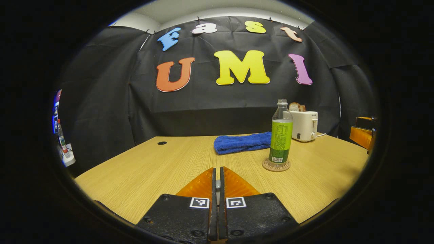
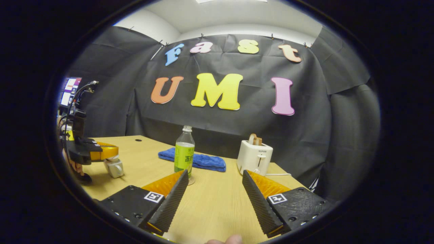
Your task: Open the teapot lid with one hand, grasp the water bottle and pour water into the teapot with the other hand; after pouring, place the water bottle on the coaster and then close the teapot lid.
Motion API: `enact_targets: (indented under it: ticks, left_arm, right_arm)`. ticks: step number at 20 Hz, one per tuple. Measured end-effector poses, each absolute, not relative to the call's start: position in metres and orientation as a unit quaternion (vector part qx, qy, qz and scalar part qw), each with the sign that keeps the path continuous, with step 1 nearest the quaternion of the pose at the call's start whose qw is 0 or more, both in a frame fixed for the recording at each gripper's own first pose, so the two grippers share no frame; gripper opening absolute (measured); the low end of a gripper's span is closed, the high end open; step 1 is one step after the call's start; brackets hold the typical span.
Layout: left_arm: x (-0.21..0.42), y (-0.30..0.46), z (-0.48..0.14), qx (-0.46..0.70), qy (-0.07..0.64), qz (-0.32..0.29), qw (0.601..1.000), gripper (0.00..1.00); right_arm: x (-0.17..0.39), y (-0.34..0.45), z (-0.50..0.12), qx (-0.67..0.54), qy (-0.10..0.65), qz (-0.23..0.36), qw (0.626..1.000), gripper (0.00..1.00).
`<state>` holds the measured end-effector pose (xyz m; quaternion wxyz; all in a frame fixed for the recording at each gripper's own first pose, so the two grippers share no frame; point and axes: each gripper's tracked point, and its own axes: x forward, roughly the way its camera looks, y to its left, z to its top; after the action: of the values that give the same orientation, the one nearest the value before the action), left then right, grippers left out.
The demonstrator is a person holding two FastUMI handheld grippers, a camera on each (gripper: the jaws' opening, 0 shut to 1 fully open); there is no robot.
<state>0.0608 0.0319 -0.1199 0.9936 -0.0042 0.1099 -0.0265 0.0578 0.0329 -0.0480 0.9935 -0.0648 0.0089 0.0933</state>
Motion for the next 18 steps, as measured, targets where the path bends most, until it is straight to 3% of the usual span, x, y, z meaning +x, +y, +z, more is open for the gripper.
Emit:
enact_targets:
  ticks: [10,11,12,14,15,18]
  left_arm:
    - [0.058,0.036,-0.126,-0.022,0.137,0.0,0.99,0.08]
    - [0.056,0.04,-0.121,-0.017,0.131,0.009,0.991,0.27]
    - [0.054,0.041,-0.113,-0.013,0.121,0.012,0.992,0.37]
    - [0.051,0.04,-0.097,-0.017,0.103,0.018,0.994,0.77]
    - [0.047,0.04,-0.088,-0.019,0.098,0.022,0.995,0.96]
    - [0.031,0.036,-0.047,-0.02,0.063,0.023,0.998,0.96]
  right_arm:
    - [0.057,0.025,-0.054,-0.039,0.016,0.095,0.995,0.99]
    - [0.058,0.024,-0.055,-0.036,0.017,0.094,0.995,0.99]
    - [0.06,0.024,-0.056,-0.03,0.02,0.091,0.995,0.99]
    - [0.059,0.022,-0.058,-0.001,0.027,0.085,0.996,0.95]
    - [0.058,0.02,-0.058,0.011,0.028,0.081,0.996,0.99]
    - [0.057,0.007,-0.047,0.021,0.02,0.061,0.998,0.96]
